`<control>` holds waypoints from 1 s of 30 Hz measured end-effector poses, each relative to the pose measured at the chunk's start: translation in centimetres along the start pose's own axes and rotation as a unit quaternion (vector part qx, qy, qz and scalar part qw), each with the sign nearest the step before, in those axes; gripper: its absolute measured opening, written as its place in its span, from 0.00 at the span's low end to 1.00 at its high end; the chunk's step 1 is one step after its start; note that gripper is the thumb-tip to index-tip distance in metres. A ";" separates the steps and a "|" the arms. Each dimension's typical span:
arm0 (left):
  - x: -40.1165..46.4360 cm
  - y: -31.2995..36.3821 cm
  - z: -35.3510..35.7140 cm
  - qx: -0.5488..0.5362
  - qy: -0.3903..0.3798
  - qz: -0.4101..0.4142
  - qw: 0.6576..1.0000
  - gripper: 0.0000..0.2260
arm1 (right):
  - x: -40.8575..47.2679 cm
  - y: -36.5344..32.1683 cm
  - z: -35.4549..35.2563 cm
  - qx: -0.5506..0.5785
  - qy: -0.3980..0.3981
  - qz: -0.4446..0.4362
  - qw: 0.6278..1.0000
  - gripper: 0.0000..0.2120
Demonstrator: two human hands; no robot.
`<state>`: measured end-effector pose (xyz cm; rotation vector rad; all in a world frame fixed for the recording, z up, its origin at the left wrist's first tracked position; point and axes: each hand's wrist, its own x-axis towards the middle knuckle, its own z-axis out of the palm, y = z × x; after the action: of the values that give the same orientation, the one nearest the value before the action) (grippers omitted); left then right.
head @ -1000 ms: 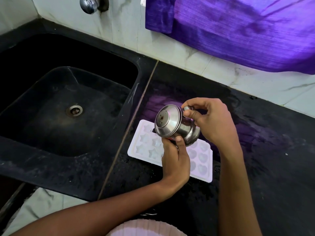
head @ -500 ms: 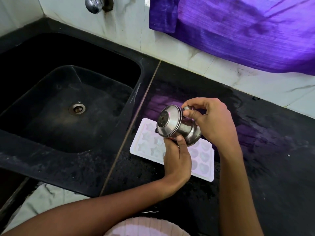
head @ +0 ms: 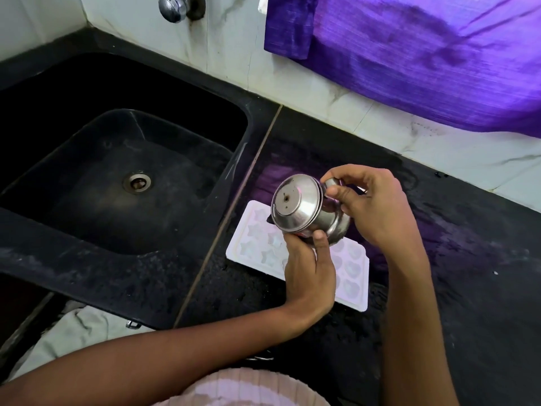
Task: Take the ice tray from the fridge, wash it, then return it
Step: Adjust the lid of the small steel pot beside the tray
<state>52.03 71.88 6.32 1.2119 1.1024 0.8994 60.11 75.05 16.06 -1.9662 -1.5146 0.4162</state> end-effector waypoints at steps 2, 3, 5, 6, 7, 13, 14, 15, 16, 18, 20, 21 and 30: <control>-0.2 -0.2 0.1 0.006 0.012 0.005 1.000 0.31 | -0.1 0.0 0.0 0.015 -0.012 -0.012 1.000 0.08; -0.3 -0.3 0.0 0.006 0.016 0.006 1.000 0.31 | -0.2 -0.1 0.0 0.019 -0.017 -0.017 1.000 0.09; -0.5 -0.4 0.0 0.001 0.019 0.005 1.000 0.29 | -0.3 -0.3 0.2 0.019 -0.028 -0.025 0.999 0.09; -0.5 -0.5 0.0 -0.003 0.024 0.004 1.000 0.29 | -0.4 -0.4 0.3 0.017 -0.031 -0.030 0.999 0.09; -0.6 -0.5 0.0 -0.005 0.027 0.003 1.000 0.30 | -0.4 -0.4 0.4 0.012 -0.034 -0.034 0.999 0.09; -1.2 -1.5 0.0 -0.008 0.024 -0.025 0.999 0.35 | -0.8 -0.9 1.0 -0.051 -0.058 -0.045 0.996 0.11; -1.2 -1.5 0.0 -0.008 0.021 -0.032 0.999 0.33 | -0.8 -1.0 1.0 -0.060 -0.060 -0.044 0.995 0.12; -1.3 -1.5 -0.1 -0.008 0.020 -0.039 0.999 0.30 | -0.9 -1.0 1.0 -0.064 -0.060 -0.044 0.995 0.12; -1.3 -1.5 -0.1 -0.009 0.021 -0.046 0.999 0.26 | -0.9 -1.1 1.0 -0.065 -0.060 -0.044 0.995 0.12; -1.4 -1.3 -0.2 -0.004 0.020 -0.058 0.998 0.23 | -1.0 -1.1 0.9 -0.062 -0.059 -0.042 0.995 0.12; -1.5 -1.3 -0.2 0.000 0.017 -0.060 0.998 0.22 | -1.1 -1.0 0.8 -0.061 -0.059 -0.042 0.995 0.11; -1.5 -1.3 -0.1 0.001 0.015 -0.060 0.998 0.23 | -1.1 -1.0 0.8 -0.062 -0.060 -0.042 0.995 0.11; -1.5 -1.3 -0.2 0.007 0.008 -0.053 0.999 0.23 | -1.1 -0.7 0.8 -0.058 -0.056 -0.048 0.996 0.11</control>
<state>51.40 70.25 5.29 1.1482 1.1759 0.8231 58.80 74.29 15.71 -1.9767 -1.7308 0.4125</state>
